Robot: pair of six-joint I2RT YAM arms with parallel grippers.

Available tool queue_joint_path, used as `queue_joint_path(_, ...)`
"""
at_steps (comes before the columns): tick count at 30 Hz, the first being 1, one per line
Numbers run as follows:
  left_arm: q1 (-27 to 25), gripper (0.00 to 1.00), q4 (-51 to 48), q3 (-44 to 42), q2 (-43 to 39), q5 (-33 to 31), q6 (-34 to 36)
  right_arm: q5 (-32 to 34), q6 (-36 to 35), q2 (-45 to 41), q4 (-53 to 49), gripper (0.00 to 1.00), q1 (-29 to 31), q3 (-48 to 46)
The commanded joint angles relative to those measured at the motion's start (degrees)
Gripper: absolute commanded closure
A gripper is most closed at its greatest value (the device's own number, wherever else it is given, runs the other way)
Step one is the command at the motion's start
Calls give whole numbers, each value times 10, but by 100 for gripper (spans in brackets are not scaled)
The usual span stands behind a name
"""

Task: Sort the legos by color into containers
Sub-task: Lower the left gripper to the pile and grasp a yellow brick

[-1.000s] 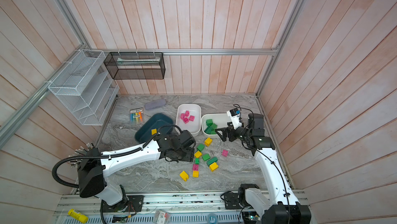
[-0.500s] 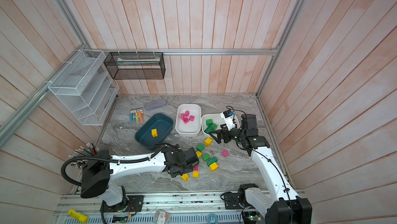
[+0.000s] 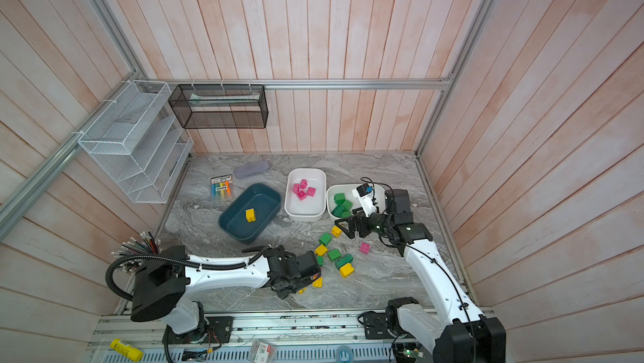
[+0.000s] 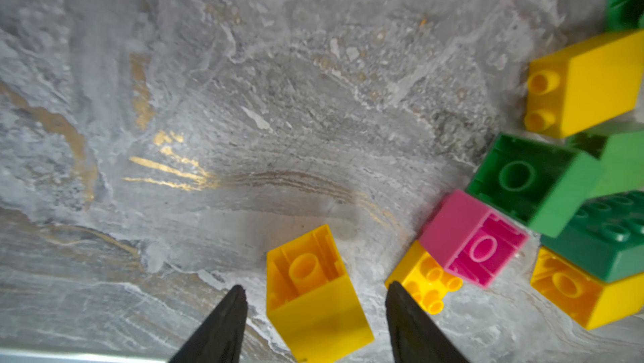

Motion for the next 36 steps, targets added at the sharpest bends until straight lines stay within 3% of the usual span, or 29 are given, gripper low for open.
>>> queue_joint_path(1,-2,39,9,-10,20,5,-27,-4,13,-10,-16,3,10,-13)
queue_joint_path(4,-2,44,8,-12,23,5,-26,11,26,-17,-12,3,34,-10)
queue_joint_path(7,-2,50,10,-11,27,4,-24,-17,19,12,-40,3,40,21)
queue_joint_path(15,-2,64,7,-19,30,8,-11,24,-94,42,-163,3,47,67)
queue_joint_path(18,-2,68,-2,-18,27,8,-1,18,-101,29,-165,2,50,66)
queue_joint_path(23,1,69,-35,-8,6,-7,18,45,-150,32,-189,2,50,69)
queue_joint_path(31,22,70,-116,43,-56,-43,81,32,-155,35,-189,2,50,64)
queue_joint_path(36,57,70,-157,83,-85,-61,148,-25,-123,21,-155,2,51,63)
